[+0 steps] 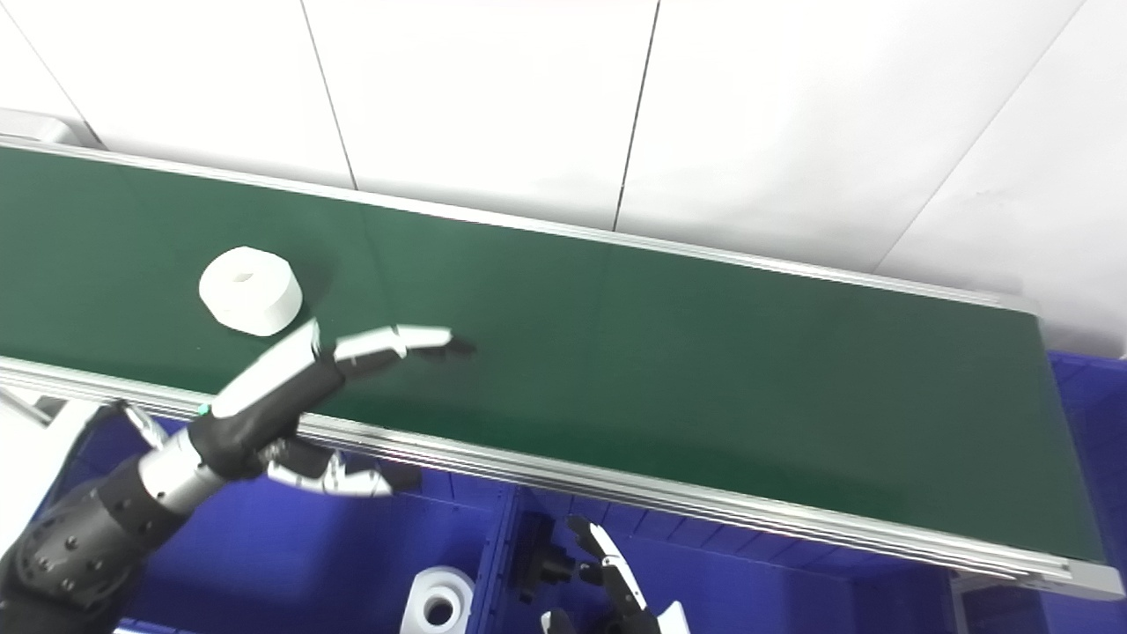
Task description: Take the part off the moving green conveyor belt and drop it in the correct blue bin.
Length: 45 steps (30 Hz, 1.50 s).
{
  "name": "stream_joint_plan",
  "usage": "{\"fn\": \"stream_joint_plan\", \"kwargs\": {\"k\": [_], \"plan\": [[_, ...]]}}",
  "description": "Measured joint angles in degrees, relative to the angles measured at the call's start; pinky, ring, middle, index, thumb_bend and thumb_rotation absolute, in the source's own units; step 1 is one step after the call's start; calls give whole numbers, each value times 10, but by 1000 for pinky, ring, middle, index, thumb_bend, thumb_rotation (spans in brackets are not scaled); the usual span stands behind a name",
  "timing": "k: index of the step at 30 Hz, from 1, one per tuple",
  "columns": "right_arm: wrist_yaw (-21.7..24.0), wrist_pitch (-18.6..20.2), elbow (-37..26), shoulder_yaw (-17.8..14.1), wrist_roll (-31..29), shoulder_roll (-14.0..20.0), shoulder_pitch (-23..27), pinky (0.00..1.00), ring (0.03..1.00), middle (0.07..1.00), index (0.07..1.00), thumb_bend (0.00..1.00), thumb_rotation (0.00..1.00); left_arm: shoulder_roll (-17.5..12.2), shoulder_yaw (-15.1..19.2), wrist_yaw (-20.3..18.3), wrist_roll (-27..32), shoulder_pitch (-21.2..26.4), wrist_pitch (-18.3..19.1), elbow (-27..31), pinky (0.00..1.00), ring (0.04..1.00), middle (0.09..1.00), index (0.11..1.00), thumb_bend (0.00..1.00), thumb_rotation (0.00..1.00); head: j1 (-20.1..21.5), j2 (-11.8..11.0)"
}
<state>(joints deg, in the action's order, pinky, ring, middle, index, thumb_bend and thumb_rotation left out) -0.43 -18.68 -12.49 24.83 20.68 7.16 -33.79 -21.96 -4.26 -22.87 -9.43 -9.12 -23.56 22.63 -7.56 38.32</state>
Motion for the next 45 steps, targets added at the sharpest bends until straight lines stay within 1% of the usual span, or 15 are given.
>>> {"fn": "stream_joint_plan", "kwargs": {"k": [5, 8, 9, 10, 11, 13, 16, 23, 26, 30, 33, 36, 38, 40, 45], "plan": [[0, 0, 0, 0, -4, 0, 7, 824, 911, 938, 910, 241, 743, 0, 20, 2, -27, 42, 25, 8, 709, 791, 815, 835, 773, 100, 3, -1], [0, 0, 0, 0, -4, 0, 8, 823, 910, 938, 909, 251, 742, -18, 33, 3, -44, 68, 26, -4, 706, 784, 817, 834, 821, 161, 3, -1], [0, 0, 0, -1, -4, 0, 8, 822, 909, 937, 908, 249, 743, -25, 38, 3, -50, 77, 28, -8, 715, 794, 826, 838, 815, 207, 3, -1], [0, 0, 0, -1, -5, 0, 8, 822, 909, 937, 908, 248, 743, -33, 42, 2, -55, 85, 32, -12, 718, 797, 829, 839, 812, 223, 3, -1], [0, 0, 0, -2, -5, 0, 8, 820, 908, 936, 908, 245, 743, -41, 43, 1, -60, 94, 38, -18, 731, 813, 844, 849, 796, 286, 0, -1], [0, 0, 0, -2, -5, 1, 9, 819, 908, 936, 909, 247, 744, -56, 44, -2, -64, 111, 54, -30, 751, 836, 864, 864, 781, 359, 0, -1], [0, 0, 0, -2, -6, 1, 10, 826, 913, 939, 911, 246, 757, -73, 43, -10, -73, 134, 69, -60, 745, 845, 878, 873, 773, 431, -1, 0], [0, -1, 2, -2, -13, 1, 13, 828, 912, 939, 910, 246, 762, -86, 42, -9, -106, 165, 69, -117, 731, 837, 875, 879, 779, 398, 0, 0], [0, -1, 2, -2, -14, 1, 13, 827, 912, 938, 910, 256, 774, -97, 41, -9, -111, 175, 68, -134, 758, 856, 879, 883, 823, 367, 0, 0], [0, -1, 2, -3, -13, 2, 13, 819, 907, 936, 907, 264, 789, -114, 30, -16, -114, 186, 69, -149, 749, 850, 881, 886, 864, 304, -6, 2], [0, -2, 2, -3, -14, 2, 13, 819, 905, 934, 907, 271, 798, -133, 16, -37, -111, 195, 70, -158, 726, 838, 880, 888, 888, 253, -8, 3], [0, -3, 2, -3, -15, 2, 13, 827, 910, 936, 909, 259, 800, -157, 4, -72, -92, 211, 74, -168, 773, 852, 883, 883, 911, 196, -12, 3], [1, -3, 2, -2, -15, 3, 13, 830, 912, 937, 909, 253, 800, -173, -7, -104, -63, 226, 85, -173, 785, 854, 882, 881, 932, 203, -12, 3], [1, -3, 2, -2, -15, 4, 13, 836, 914, 939, 911, 257, 820, -183, -14, -126, -44, 240, 96, -182, 798, 862, 887, 883, 985, 218, -15, 3], [1, -3, 2, -1, -17, 4, 13, 842, 917, 940, 912, 254, 837, -193, -20, -153, -31, 257, 123, -188, 825, 884, 912, 909, 1000, 246, -16, 3]]}}
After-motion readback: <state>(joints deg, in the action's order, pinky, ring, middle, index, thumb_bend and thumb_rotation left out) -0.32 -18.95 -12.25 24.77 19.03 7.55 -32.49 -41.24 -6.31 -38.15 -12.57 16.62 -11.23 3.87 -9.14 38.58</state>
